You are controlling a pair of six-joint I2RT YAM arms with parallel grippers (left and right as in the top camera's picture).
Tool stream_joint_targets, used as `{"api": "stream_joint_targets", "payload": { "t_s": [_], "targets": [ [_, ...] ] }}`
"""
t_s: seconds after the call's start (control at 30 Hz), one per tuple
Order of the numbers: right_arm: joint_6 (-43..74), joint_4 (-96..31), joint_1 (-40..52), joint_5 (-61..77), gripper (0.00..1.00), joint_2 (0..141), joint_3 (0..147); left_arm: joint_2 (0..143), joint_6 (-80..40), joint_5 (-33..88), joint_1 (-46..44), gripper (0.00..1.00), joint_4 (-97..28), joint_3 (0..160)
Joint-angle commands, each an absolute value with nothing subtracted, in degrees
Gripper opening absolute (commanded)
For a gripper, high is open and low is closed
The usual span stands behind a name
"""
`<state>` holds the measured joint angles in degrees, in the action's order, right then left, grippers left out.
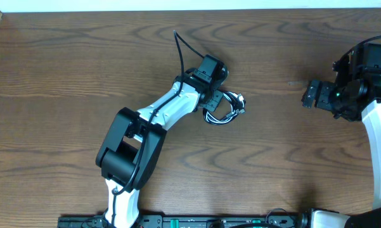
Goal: Untangle cables
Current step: 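Lift the cable coil with the left gripper, then bring the held coil to the right gripper and grasp a cable strand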
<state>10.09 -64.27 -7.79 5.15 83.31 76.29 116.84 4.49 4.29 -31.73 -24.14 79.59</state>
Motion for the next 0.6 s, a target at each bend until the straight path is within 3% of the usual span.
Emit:
{"api": "stream_joint_targets", "payload": {
  "t_s": [0.0,0.3,0.57],
  "targets": [
    [10.66,-64.25,-7.81,4.89,0.99,83.37,75.94,111.66,3.99,2.94,-31.53,0.08,-24.53,80.14],
    [9.39,-62.87,-7.81,8.43,0.99,83.57,75.92,94.50,3.70,2.96,-31.59,0.08,-24.75,80.12],
    [-2.09,-56.12,-7.22,32.34,0.99,83.61,71.42,83.85,2.11,2.96,-31.59,0.08,-25.21,80.12]
  ]
}}
